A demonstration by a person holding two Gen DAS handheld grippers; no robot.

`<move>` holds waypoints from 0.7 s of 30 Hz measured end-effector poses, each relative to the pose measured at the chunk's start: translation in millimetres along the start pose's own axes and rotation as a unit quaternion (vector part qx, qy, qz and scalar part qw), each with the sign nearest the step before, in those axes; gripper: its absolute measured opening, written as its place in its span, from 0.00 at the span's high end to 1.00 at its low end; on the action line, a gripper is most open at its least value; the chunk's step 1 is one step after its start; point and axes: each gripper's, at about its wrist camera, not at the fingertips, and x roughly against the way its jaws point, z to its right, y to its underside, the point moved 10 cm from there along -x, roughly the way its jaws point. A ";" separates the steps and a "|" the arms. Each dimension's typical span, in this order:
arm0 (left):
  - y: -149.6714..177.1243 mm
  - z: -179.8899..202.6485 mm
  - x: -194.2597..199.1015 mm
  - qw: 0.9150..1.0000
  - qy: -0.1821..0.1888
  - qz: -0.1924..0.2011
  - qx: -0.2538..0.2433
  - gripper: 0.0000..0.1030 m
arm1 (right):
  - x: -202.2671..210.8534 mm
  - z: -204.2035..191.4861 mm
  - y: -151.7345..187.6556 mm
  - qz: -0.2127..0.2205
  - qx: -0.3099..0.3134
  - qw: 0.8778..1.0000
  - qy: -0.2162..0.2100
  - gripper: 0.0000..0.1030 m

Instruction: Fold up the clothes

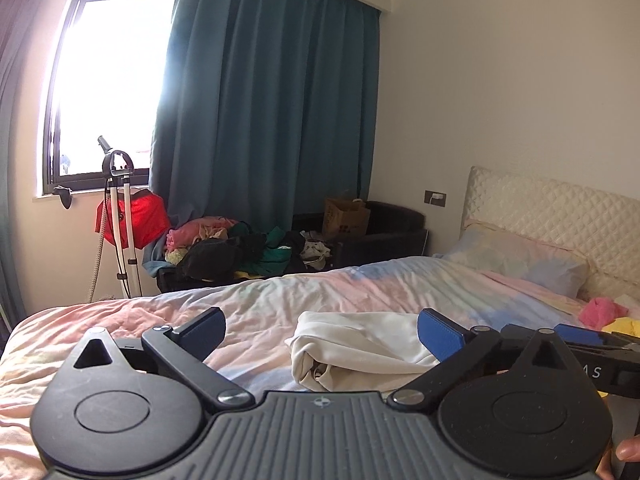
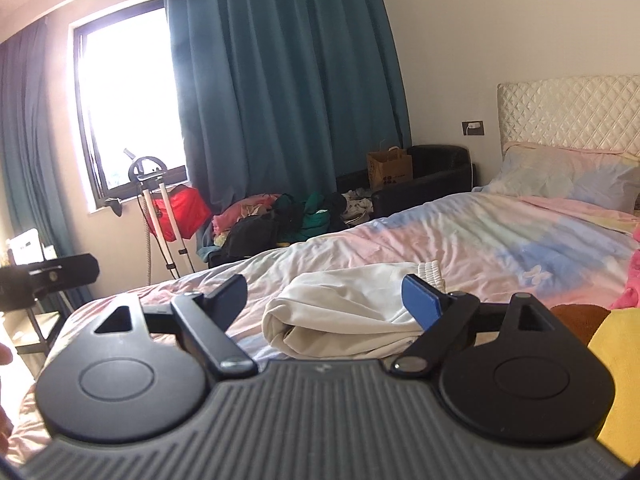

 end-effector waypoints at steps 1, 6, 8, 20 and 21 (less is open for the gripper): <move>4.0 -0.8 1.2 1.000 0.001 0.000 0.001 0.00 | -1.5 1.6 5.7 0.006 0.004 1.000 0.005 0.17; 31.9 -9.5 -6.9 1.000 -0.007 0.003 -0.011 0.00 | -13.1 3.4 36.0 0.007 0.025 0.999 0.026 0.17; 46.3 -16.0 -15.0 1.000 -0.005 -0.003 -0.005 0.00 | -17.5 0.5 45.8 0.003 0.028 0.999 0.024 0.17; 82.7 -46.2 -40.3 0.999 -0.019 -0.025 0.022 0.00 | -29.1 -17.1 71.8 0.005 0.048 0.999 0.025 0.00; 83.8 -45.2 -41.0 0.999 -0.020 -0.026 0.020 0.00 | -30.6 -16.7 73.6 -0.001 0.043 0.999 0.024 0.00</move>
